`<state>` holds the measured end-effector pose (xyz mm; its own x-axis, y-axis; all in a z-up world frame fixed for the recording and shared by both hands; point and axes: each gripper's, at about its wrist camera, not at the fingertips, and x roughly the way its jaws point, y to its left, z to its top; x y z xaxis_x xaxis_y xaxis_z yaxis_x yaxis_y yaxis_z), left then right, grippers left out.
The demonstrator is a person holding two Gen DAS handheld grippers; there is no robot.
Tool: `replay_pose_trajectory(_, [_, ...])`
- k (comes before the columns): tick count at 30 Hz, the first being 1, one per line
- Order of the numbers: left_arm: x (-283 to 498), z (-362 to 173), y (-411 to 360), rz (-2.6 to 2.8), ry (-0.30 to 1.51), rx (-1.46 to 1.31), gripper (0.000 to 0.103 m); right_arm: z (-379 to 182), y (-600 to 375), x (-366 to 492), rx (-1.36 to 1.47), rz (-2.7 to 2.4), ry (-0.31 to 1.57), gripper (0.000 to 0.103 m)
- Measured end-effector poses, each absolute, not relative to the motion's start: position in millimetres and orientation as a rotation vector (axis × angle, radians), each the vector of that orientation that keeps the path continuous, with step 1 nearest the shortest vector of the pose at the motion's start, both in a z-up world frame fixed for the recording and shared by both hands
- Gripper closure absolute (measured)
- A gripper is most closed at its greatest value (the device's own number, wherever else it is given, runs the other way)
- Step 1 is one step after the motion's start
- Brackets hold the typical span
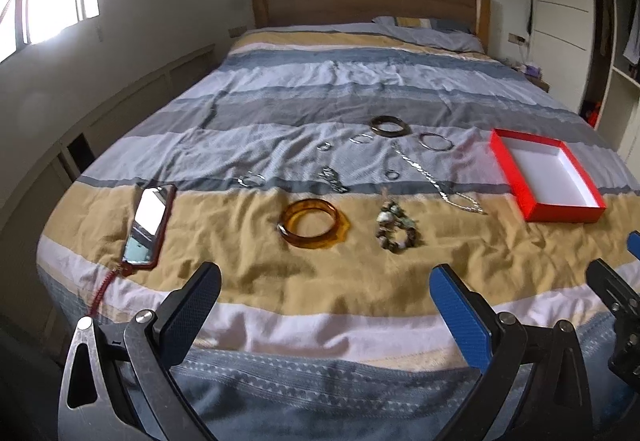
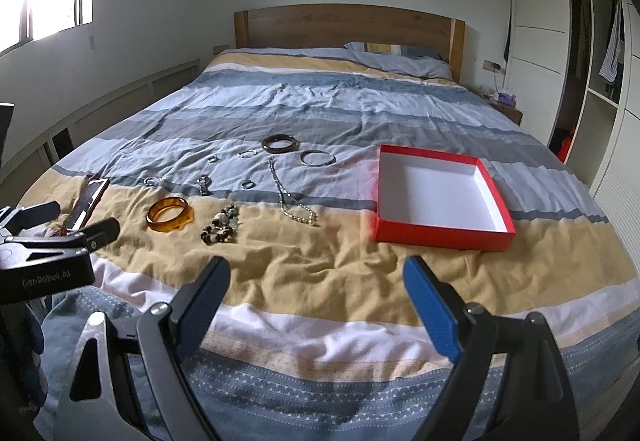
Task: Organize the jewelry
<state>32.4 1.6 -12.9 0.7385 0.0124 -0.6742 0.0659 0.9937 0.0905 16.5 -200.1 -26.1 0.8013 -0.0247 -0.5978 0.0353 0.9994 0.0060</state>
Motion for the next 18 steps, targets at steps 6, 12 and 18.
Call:
replay_pose_trajectory(6, [41.1, -17.9, 1.7, -0.027, 0.752, 0.121, 0.001, -32.5, -202.2, 22.7, 0.011, -0.029, 0.649, 0.015])
replay_pose_trajectory(12, [52.1, -31.2, 0.6, -0.057, 0.815, 0.129, 0.001, -40.4, -201.8, 32.9, 0.024, -0.023, 0.684, 0.015])
replay_pose_trajectory(18, [61.2, -42.6, 10.8, -0.068, 0.839, 0.118, 0.001, -49.6, -203.7, 43.9, 0.038, -0.029, 0.733, 0.015])
